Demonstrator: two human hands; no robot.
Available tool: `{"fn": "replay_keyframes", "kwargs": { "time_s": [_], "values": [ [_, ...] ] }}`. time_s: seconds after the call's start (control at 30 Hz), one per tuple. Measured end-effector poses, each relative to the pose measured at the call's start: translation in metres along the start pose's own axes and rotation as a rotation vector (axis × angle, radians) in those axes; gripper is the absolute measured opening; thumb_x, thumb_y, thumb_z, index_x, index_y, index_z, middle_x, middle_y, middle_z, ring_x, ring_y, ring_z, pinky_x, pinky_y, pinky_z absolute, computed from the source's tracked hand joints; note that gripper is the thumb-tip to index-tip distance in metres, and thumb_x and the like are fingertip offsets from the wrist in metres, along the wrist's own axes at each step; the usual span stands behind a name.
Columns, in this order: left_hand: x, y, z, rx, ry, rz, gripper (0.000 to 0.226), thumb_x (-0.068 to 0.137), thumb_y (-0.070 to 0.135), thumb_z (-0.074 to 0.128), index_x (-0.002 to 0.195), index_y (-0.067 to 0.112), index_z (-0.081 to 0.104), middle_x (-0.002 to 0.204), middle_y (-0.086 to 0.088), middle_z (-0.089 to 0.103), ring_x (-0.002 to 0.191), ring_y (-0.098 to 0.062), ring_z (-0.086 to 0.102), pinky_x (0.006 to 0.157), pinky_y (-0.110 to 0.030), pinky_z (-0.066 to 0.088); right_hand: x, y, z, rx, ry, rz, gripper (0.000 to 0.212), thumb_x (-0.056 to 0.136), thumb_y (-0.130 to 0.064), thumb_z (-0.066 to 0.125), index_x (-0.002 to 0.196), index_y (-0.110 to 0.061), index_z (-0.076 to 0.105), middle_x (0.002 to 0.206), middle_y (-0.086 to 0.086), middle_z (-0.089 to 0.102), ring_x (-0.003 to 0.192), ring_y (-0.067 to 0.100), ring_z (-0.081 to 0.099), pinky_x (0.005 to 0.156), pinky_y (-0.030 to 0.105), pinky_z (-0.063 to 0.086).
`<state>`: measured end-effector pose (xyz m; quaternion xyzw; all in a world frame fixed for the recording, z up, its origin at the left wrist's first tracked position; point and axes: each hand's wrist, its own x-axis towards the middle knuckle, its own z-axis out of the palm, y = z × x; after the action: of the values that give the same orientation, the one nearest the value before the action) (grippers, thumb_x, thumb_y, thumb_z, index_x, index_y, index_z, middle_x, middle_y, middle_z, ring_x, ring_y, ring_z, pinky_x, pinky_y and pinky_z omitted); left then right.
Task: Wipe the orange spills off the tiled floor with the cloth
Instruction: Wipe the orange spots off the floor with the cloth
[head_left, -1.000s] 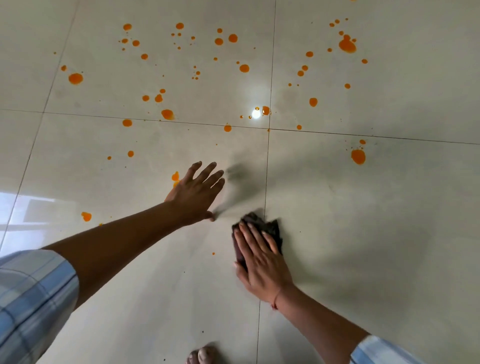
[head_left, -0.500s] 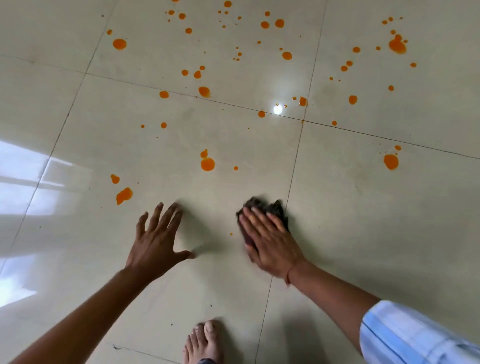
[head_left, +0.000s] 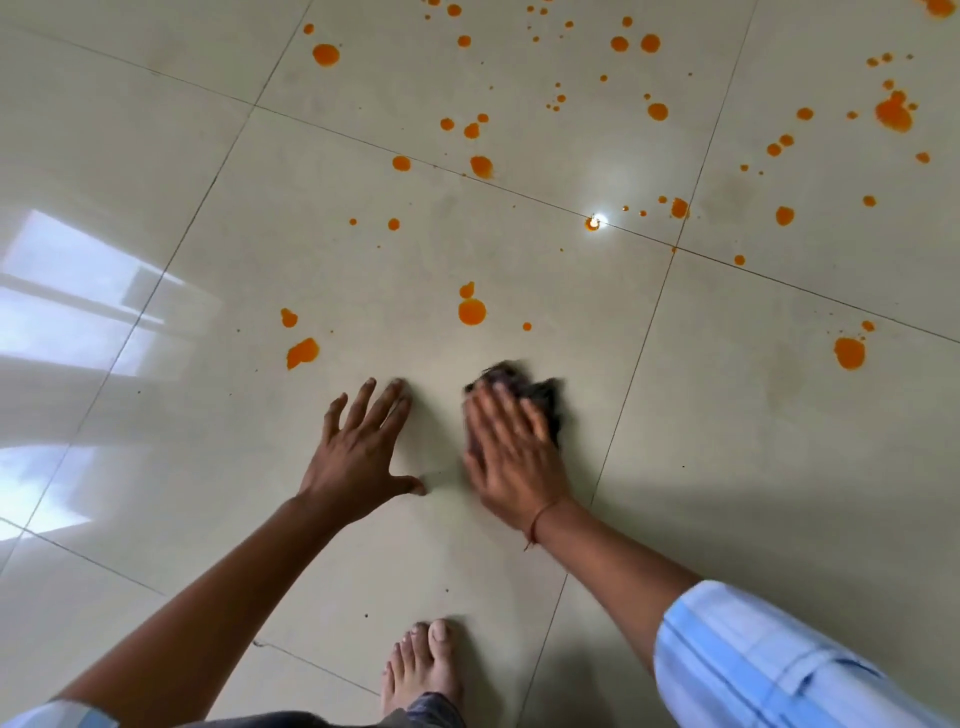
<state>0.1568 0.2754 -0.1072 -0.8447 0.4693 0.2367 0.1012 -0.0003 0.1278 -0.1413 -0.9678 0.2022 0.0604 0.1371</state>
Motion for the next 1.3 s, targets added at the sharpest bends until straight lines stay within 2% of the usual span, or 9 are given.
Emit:
{"fn": "replay_keyframes", "kwargs": {
  "time_s": [0.17,0.3,0.4,0.6,0.77,0.87,1.0,1.2,1.3],
  "values": [
    [0.002,0.003,-0.006,0.023,0.029,0.036,0.118,0.068,0.079,0.056,0.154,0.015,0.006,0.161,-0.004,-0.009,0.146,-0.023,-0.016,0.117,-0.044,-0.008,-0.044,0.033,0.001,-0.028,-0.089,-0.232,0.070,0.090,-0.045,0.043,0.153,-0.017,0.028,0.160,0.004,0.029,0.148,0.020,0.023,0.117,0.041,0.018],
    [0.034,0.003,-0.025,0.017,0.054,0.006,0.130,0.063,0.082,0.058,0.152,0.010,-0.003,0.160,-0.008,-0.014,0.146,-0.026,-0.017,0.117,-0.046,-0.007,0.022,0.087,-0.026,-0.035,0.034,0.242,0.068,0.092,-0.042,0.038,0.152,-0.011,0.029,0.159,0.009,0.029,0.148,0.023,0.024,0.118,0.043,0.018],
    [0.068,-0.013,-0.045,0.088,0.018,-0.031,0.139,0.057,0.084,0.060,0.151,0.007,-0.006,0.161,-0.009,-0.012,0.146,-0.028,-0.017,0.116,-0.048,-0.007,0.091,0.060,-0.032,0.033,0.052,0.362,0.068,0.095,-0.041,0.039,0.154,-0.012,0.023,0.162,0.008,0.021,0.150,0.022,0.017,0.119,0.041,0.010],
    [0.089,-0.036,-0.058,0.174,-0.090,0.019,0.145,0.053,0.083,0.064,0.151,0.006,-0.011,0.160,-0.008,-0.017,0.145,-0.030,-0.018,0.116,-0.049,-0.008,0.050,0.040,-0.023,0.010,-0.042,0.080,0.068,0.094,-0.043,0.033,0.155,-0.015,0.022,0.163,0.003,0.020,0.150,0.020,0.016,0.118,0.037,0.005],
    [0.090,-0.042,-0.054,0.125,-0.054,0.023,0.145,0.052,0.082,0.066,0.151,0.008,-0.010,0.160,-0.006,-0.016,0.145,-0.028,-0.019,0.114,-0.048,-0.012,0.126,0.047,-0.035,0.020,0.069,0.377,0.068,0.096,-0.042,0.038,0.154,-0.011,0.021,0.162,0.010,0.019,0.150,0.024,0.015,0.118,0.040,0.008],
    [0.093,-0.056,-0.057,0.143,-0.046,0.013,0.145,0.051,0.081,0.067,0.151,0.006,-0.006,0.161,-0.006,-0.012,0.145,-0.028,-0.019,0.114,-0.048,-0.012,0.159,-0.015,-0.025,-0.005,0.027,0.158,0.066,0.095,-0.038,0.039,0.154,-0.012,0.024,0.162,0.008,0.022,0.150,0.023,0.015,0.118,0.040,0.009],
    [0.096,-0.070,-0.068,0.175,-0.067,0.071,0.143,0.052,0.081,0.067,0.151,0.007,-0.005,0.161,-0.006,-0.011,0.145,-0.027,-0.019,0.113,-0.049,-0.016,0.081,-0.010,-0.019,-0.025,-0.113,-0.018,0.068,0.094,-0.044,0.031,0.155,-0.017,0.020,0.163,0.002,0.019,0.150,0.018,0.016,0.119,0.040,0.015],
    [0.097,-0.066,-0.072,0.156,-0.092,0.074,0.140,0.054,0.075,0.071,0.151,0.006,-0.003,0.161,-0.008,-0.011,0.146,-0.028,-0.016,0.114,-0.050,-0.012,0.140,0.020,-0.038,-0.065,-0.041,0.229,0.068,0.098,-0.044,0.032,0.156,-0.011,0.016,0.163,0.008,0.015,0.151,0.022,0.011,0.120,0.040,0.006],
    [0.098,-0.072,-0.065,0.142,-0.064,0.071,0.140,0.054,0.076,0.070,0.152,0.009,-0.005,0.161,-0.005,-0.012,0.145,-0.028,-0.019,0.113,-0.048,-0.015,0.168,-0.018,-0.028,-0.033,-0.010,0.168,0.069,0.097,-0.042,0.040,0.155,-0.010,0.019,0.163,0.009,0.018,0.151,0.024,0.012,0.120,0.042,0.007]
  ]
}}
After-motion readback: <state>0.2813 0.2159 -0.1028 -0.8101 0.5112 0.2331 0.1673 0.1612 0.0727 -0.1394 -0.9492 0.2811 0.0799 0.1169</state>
